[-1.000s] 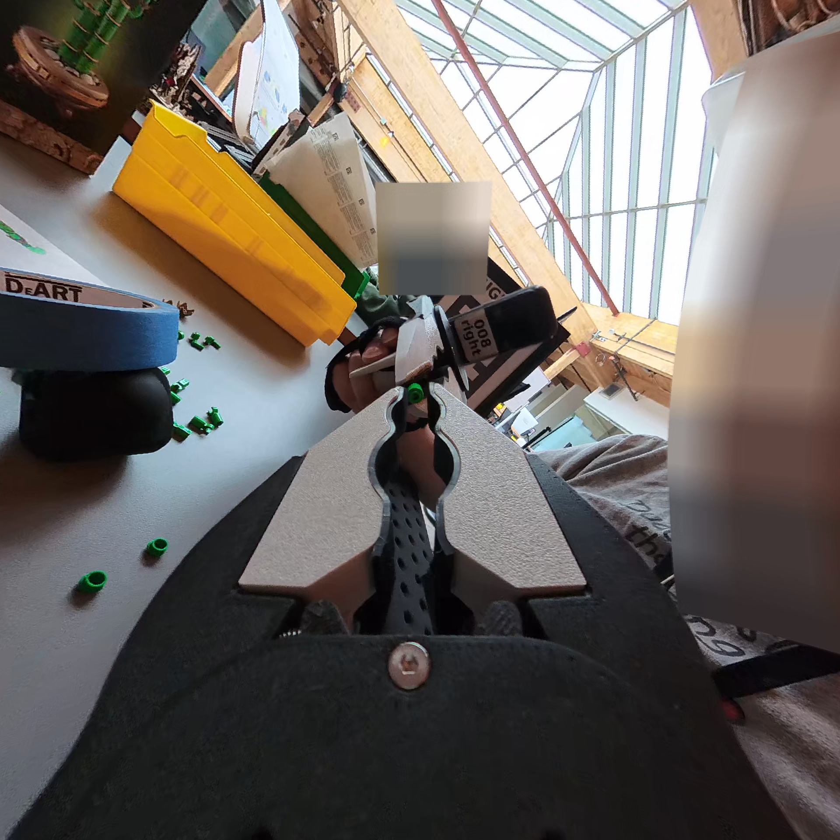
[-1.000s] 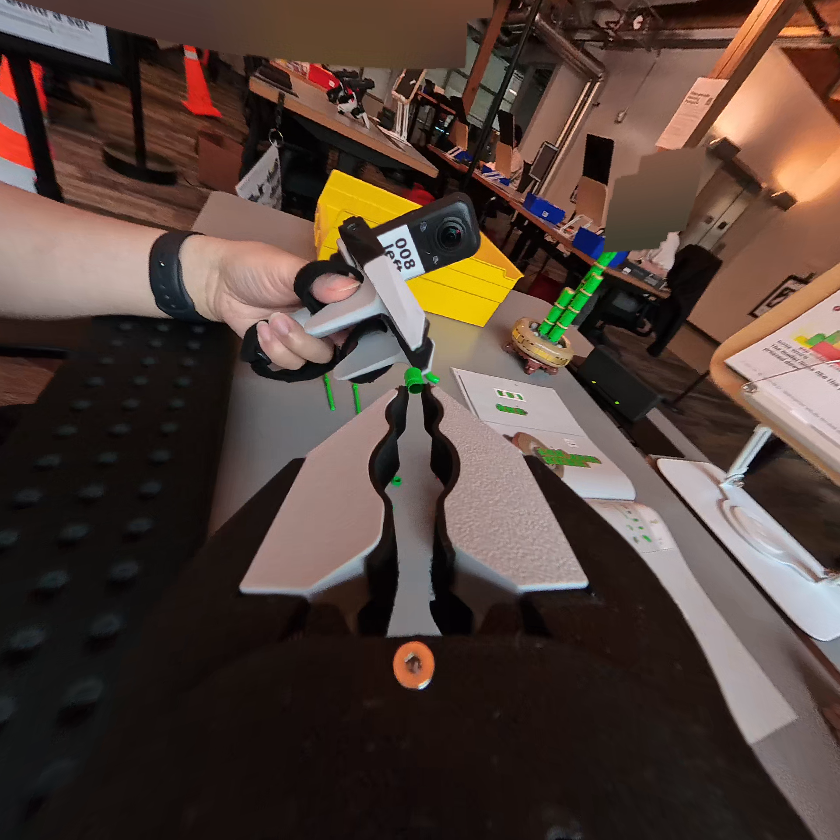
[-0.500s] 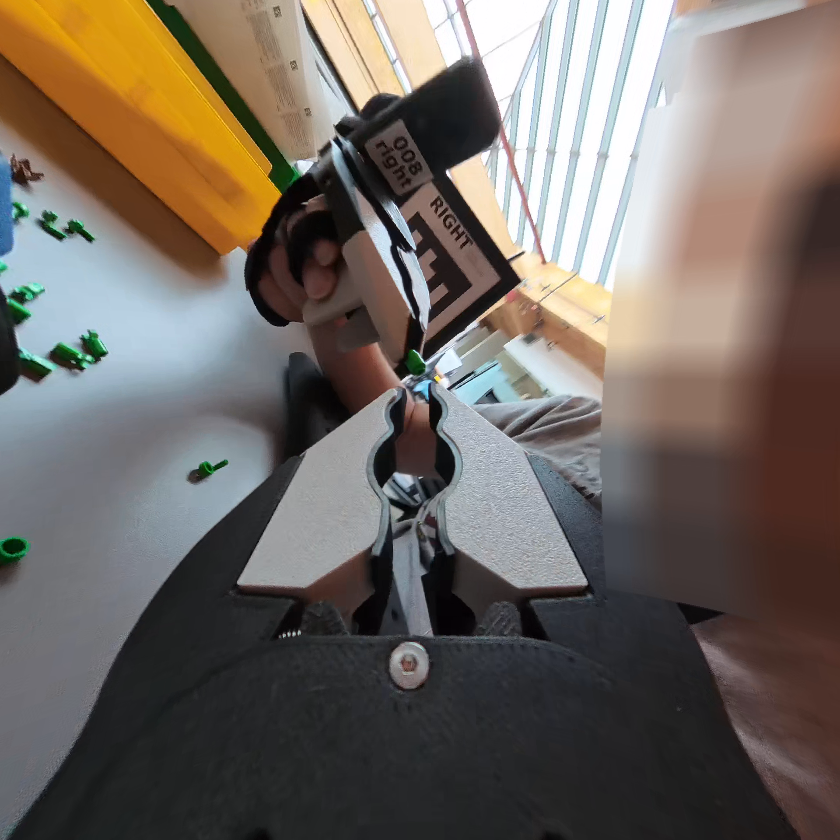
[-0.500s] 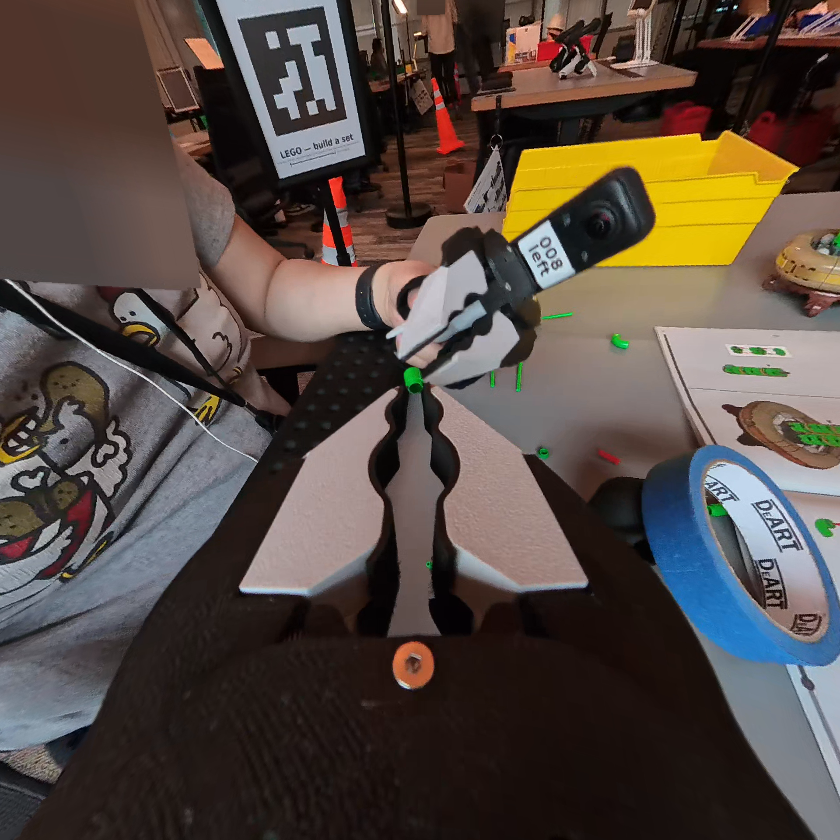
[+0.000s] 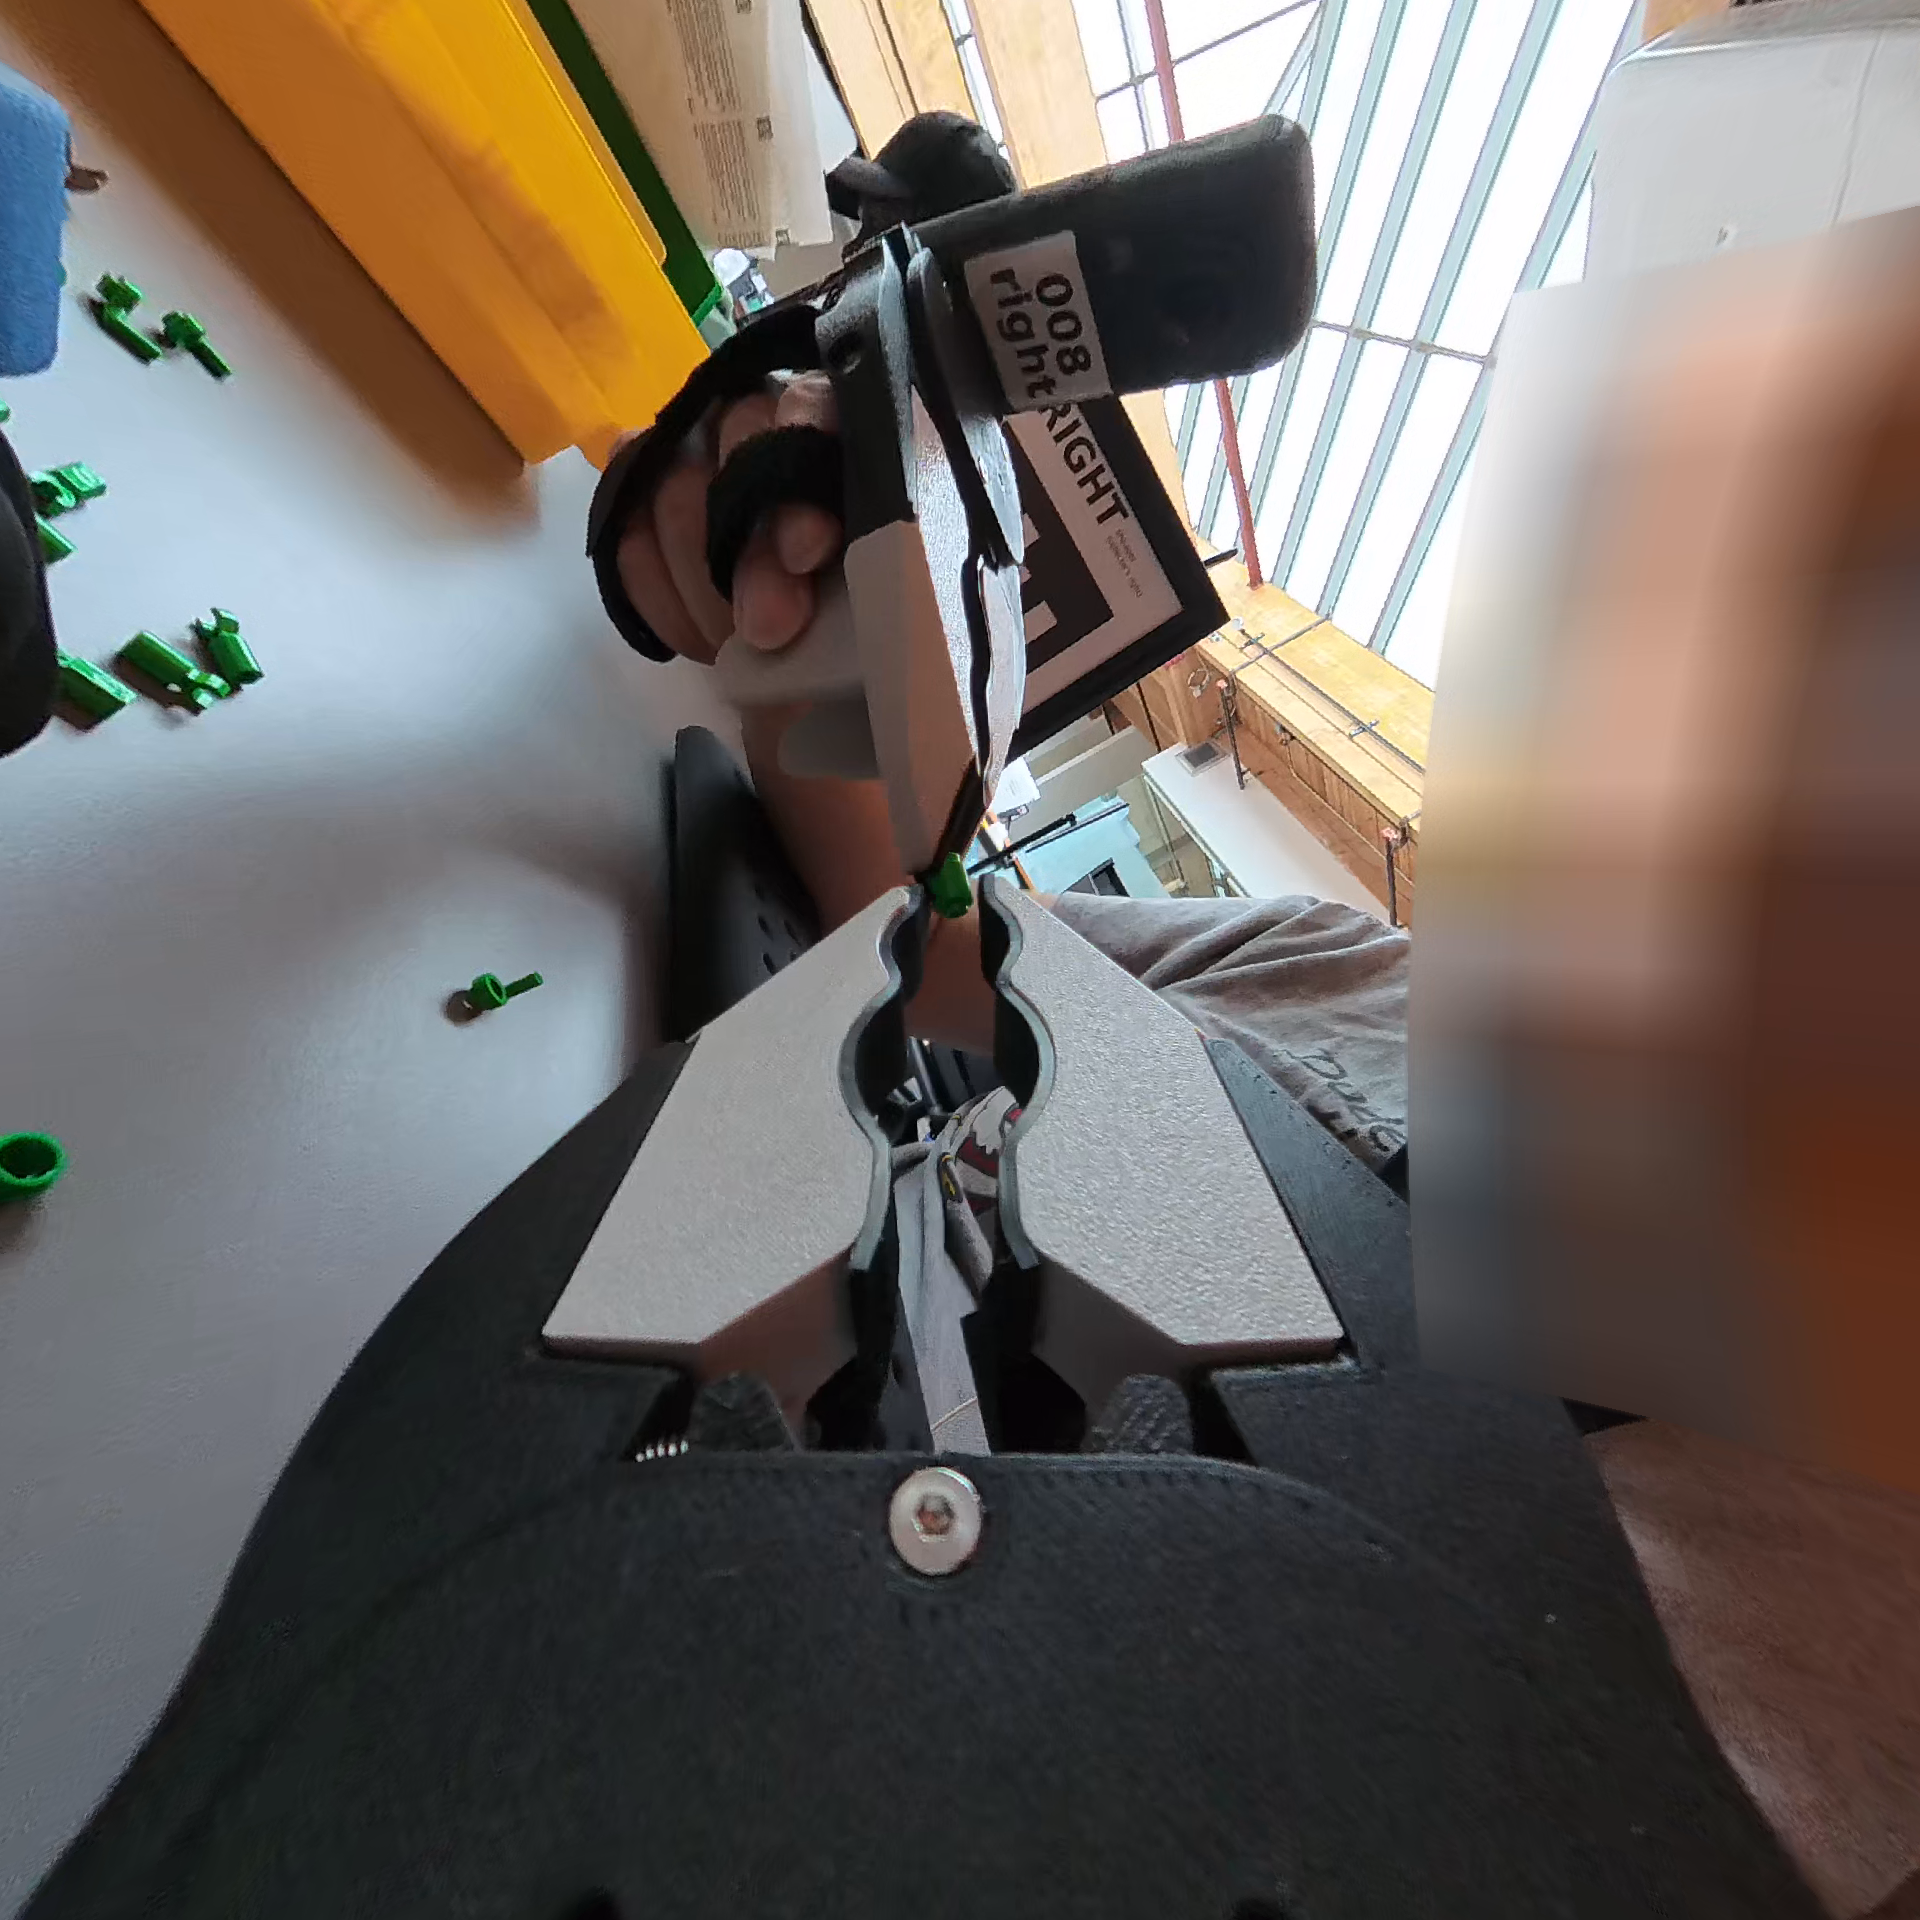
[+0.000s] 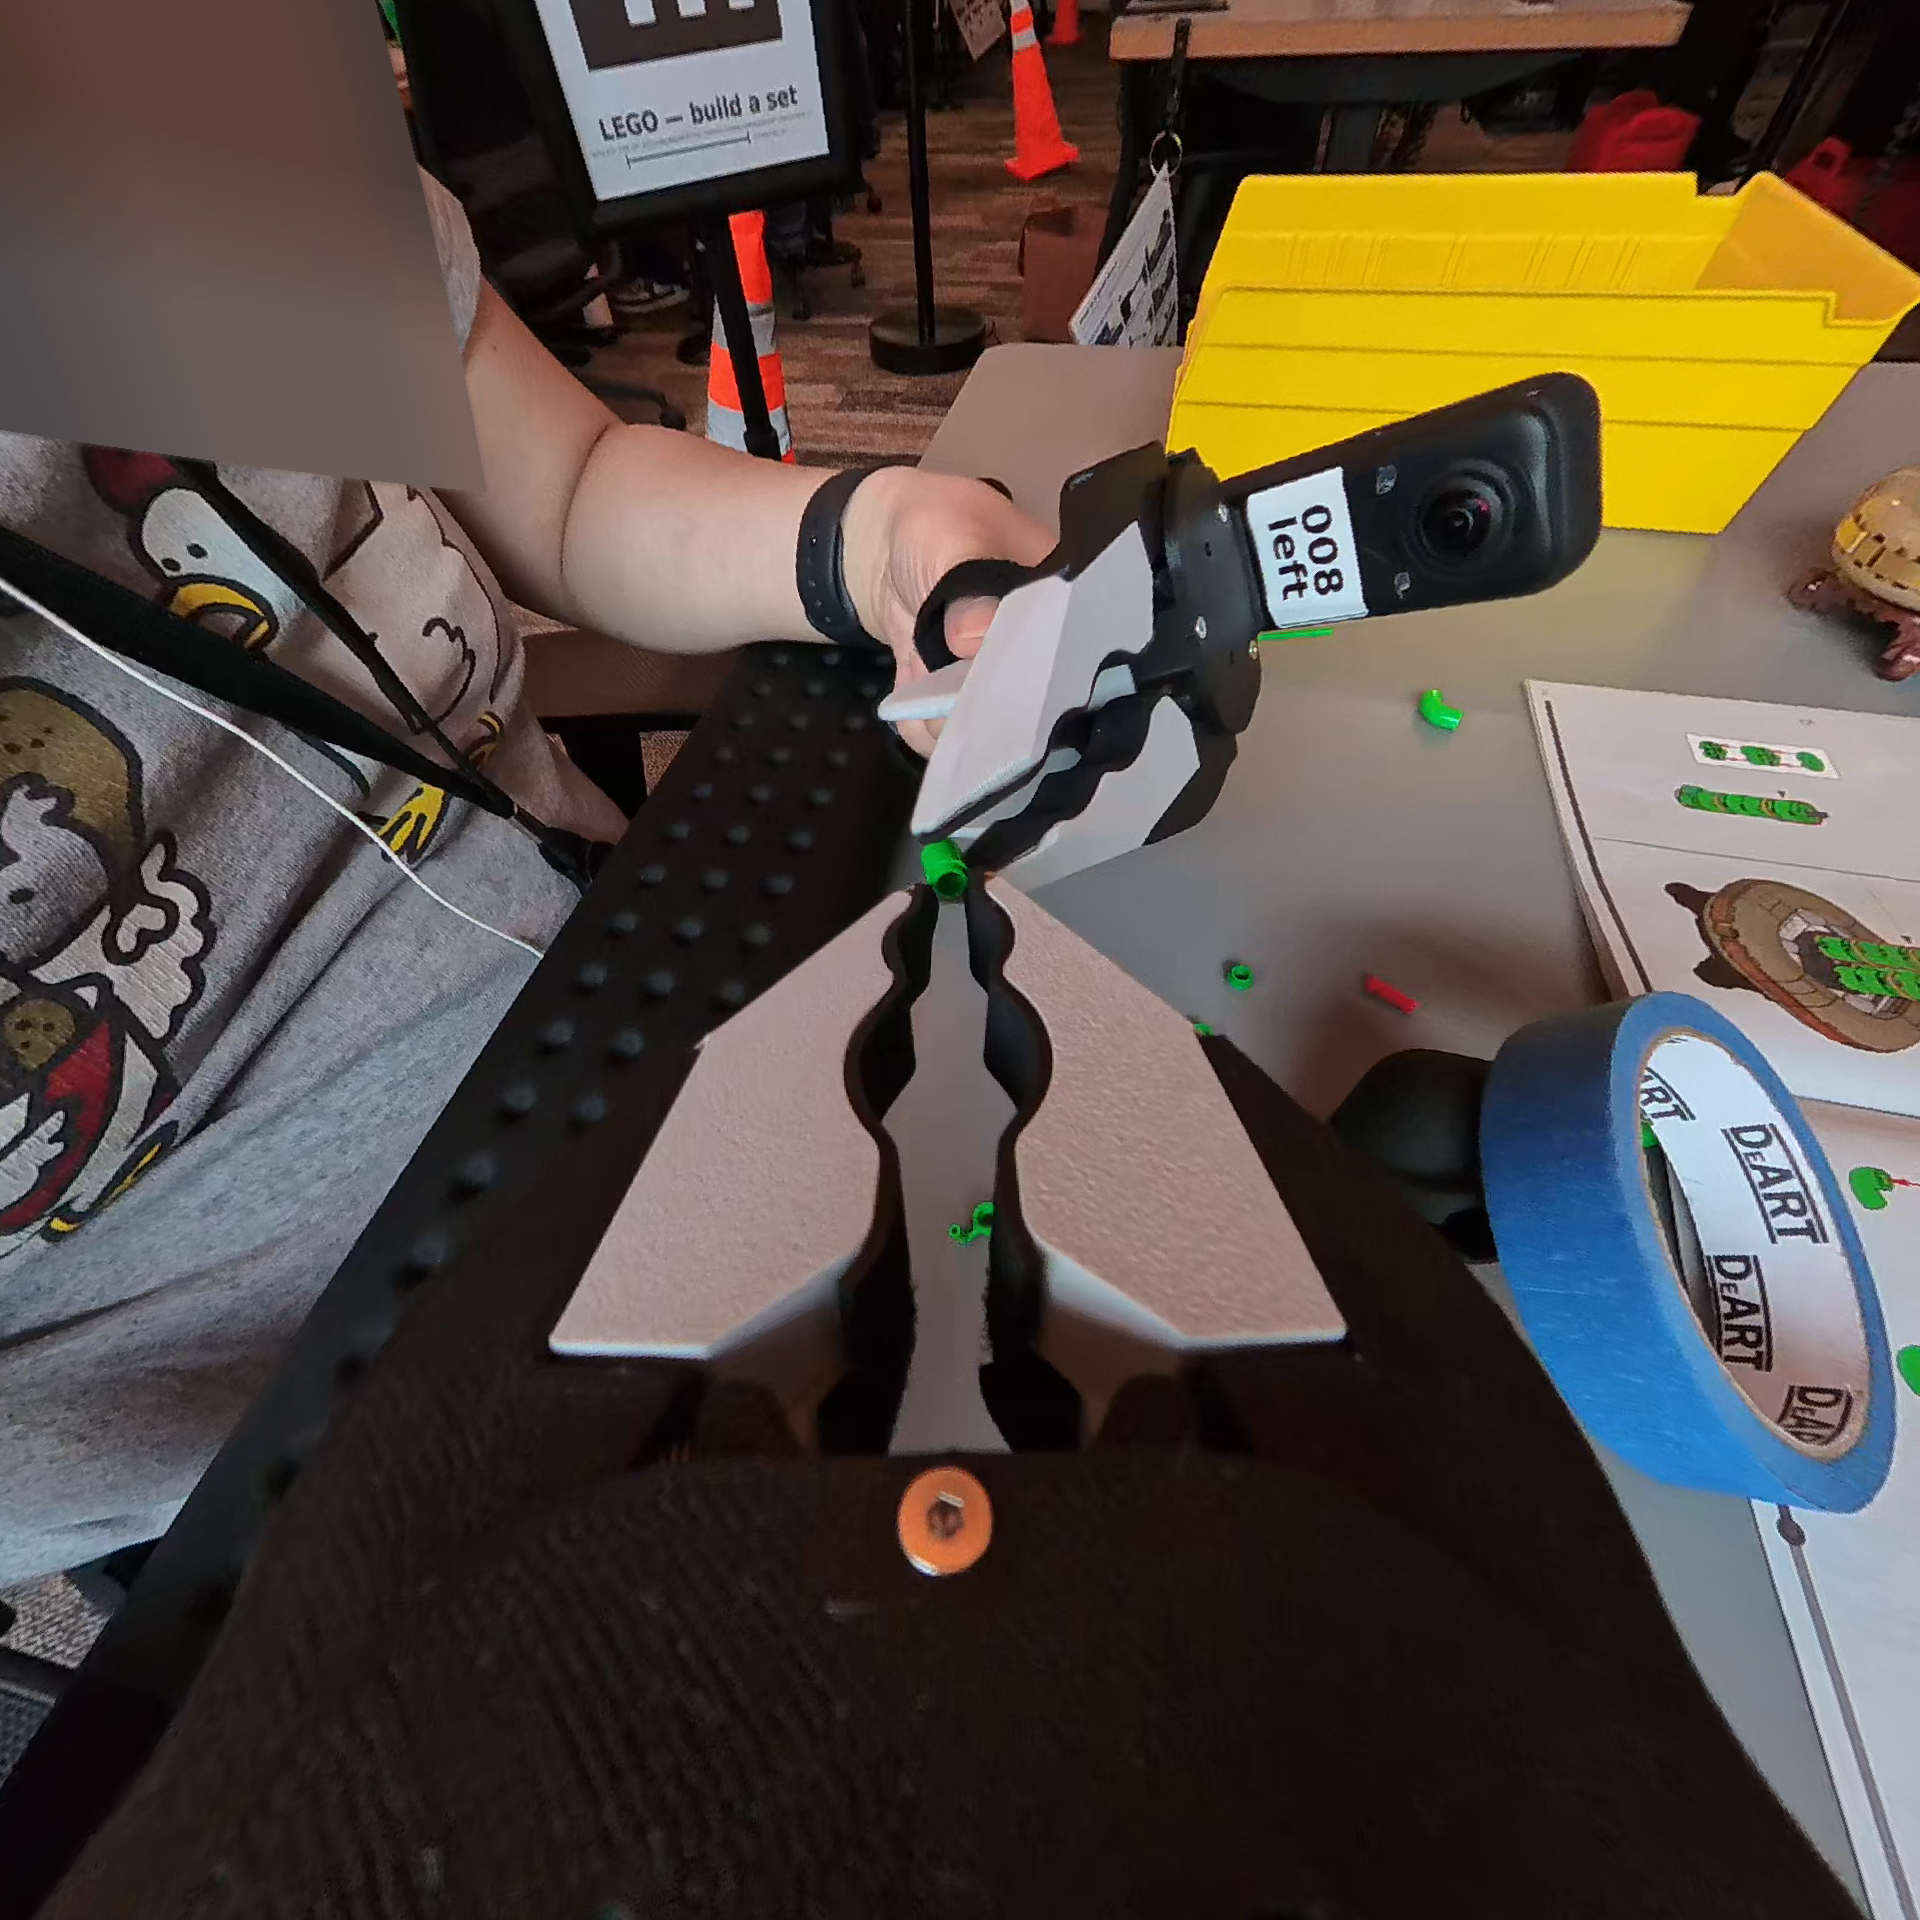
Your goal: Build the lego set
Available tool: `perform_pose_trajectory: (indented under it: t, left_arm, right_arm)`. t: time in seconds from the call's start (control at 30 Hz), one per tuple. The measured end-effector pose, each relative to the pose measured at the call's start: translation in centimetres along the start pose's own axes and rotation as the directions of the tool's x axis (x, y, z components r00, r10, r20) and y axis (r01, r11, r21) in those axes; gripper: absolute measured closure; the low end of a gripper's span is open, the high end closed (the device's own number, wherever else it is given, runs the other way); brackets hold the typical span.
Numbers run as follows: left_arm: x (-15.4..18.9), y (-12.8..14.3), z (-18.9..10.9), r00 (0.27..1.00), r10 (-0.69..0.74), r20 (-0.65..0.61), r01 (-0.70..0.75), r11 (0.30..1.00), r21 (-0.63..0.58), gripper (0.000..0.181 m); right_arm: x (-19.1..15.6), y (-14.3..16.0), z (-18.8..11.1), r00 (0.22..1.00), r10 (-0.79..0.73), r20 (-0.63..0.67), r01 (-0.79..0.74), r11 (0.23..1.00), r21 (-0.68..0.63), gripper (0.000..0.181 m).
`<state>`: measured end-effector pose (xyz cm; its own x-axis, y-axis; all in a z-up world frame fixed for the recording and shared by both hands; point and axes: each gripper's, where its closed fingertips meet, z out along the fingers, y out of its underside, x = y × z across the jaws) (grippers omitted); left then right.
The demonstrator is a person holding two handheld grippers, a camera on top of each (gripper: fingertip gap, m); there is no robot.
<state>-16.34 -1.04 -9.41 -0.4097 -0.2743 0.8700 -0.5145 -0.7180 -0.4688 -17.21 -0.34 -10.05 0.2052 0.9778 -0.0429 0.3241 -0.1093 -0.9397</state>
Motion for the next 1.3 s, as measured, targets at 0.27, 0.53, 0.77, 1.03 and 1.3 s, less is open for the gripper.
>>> perform_pose_trajectory:
  t: [0.27, 0.53, 0.77, 1.03, 1.3]
  left_arm:
    - [-0.1, 0.9, 0.4, 1.0, 0.013, 0.002, -0.012, 0.998, -0.059, 0.176]
    - [-0.3, 1.5, 0.5, 0.999, 0.042, 0.02, -0.04, 0.994, -0.1, 0.177]
    - [-0.7, 1.9, 0.7, 0.994, 0.097, 0.058, -0.089, 0.987, -0.133, 0.177]
    - [-0.6, 1.4, 0.0, 0.992, 0.107, 0.07, -0.1, 0.99, -0.104, 0.177]
    - [-0.7, 2.4, 0.3, 0.989, 0.129, 0.076, -0.115, 0.979, -0.169, 0.177]
  right_arm:
    - [-0.6, 0.4, 0.0, 0.999, -0.003, 0.036, 0.004, 1.0, -0.014, 0.176]
    - [-0.8, 0.7, 0.1, 0.999, -0.007, 0.052, 0.007, 1.0, -0.013, 0.176]
    - [-0.7, 1.0, 0.2, 0.999, -0.001, 0.042, 0.002, 1.0, -0.019, 0.181]
    - [-0.6, -0.1, 0.1, 0.993, -0.107, -0.038, 0.109, 0.993, 0.034, 0.158]
    - [-1.1, 0.5, 0.9, 0.989, -0.145, -0.041, 0.145, 0.989, -0.009, 0.162]
